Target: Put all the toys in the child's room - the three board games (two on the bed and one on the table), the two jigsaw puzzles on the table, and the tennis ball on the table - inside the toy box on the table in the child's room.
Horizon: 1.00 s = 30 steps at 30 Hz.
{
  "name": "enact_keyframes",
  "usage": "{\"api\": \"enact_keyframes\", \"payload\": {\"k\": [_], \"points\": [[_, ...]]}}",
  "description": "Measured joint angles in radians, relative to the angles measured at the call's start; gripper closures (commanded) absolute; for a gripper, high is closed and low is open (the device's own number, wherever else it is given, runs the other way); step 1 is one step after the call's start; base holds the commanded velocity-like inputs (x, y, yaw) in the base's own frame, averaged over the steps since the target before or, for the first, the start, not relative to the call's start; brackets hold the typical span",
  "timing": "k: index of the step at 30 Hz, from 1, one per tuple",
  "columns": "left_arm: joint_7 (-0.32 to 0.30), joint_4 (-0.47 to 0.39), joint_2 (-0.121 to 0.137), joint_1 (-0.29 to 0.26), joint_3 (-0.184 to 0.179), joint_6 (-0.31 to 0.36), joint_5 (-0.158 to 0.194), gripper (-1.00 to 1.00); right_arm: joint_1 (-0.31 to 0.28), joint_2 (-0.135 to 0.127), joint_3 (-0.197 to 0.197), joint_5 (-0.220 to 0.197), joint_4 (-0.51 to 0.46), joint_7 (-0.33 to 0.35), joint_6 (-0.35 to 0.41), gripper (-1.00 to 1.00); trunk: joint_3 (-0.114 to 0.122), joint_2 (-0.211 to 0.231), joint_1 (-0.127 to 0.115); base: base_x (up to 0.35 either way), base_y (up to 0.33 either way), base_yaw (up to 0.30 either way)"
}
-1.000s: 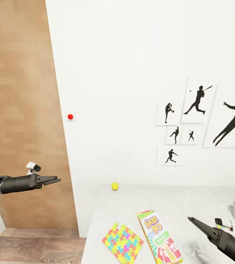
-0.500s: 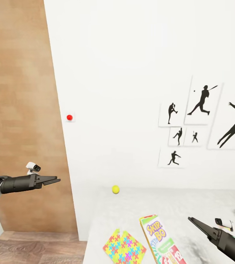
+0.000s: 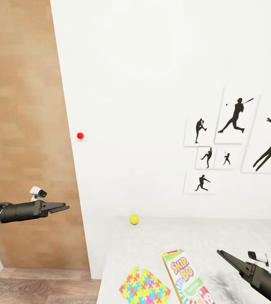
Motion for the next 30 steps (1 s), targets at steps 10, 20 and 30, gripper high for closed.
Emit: {"api": "enact_keyframes", "payload": {"k": [10, 20, 30], "points": [[0.000, 0.000, 0.000, 0.000, 0.000, 0.000, 0.000, -1.00, 0.000, 0.000, 0.000, 0.000, 0.000, 0.000, 0.000, -1.00, 0.000, 0.000, 0.000, 0.001, 0.117, 0.000], [0.000, 0.000, 0.000, 0.000, 0.000, 0.000, 0.000, -1.00, 0.000, 0.000, 0.000, -0.001, 0.000, -0.008, 0.000, -1.00, 0.000, 0.000, 0.000, 0.000, 0.057, 0.000], [0.000, 0.000, 0.000, 0.000, 0.000, 0.000, 0.000, -1.00, 0.000, 0.006, 0.001, -0.008, -0.001, -0.105, 0.001, -1.00, 0.000, 0.000, 0.000, 0.000, 0.054, 0.000]]}}
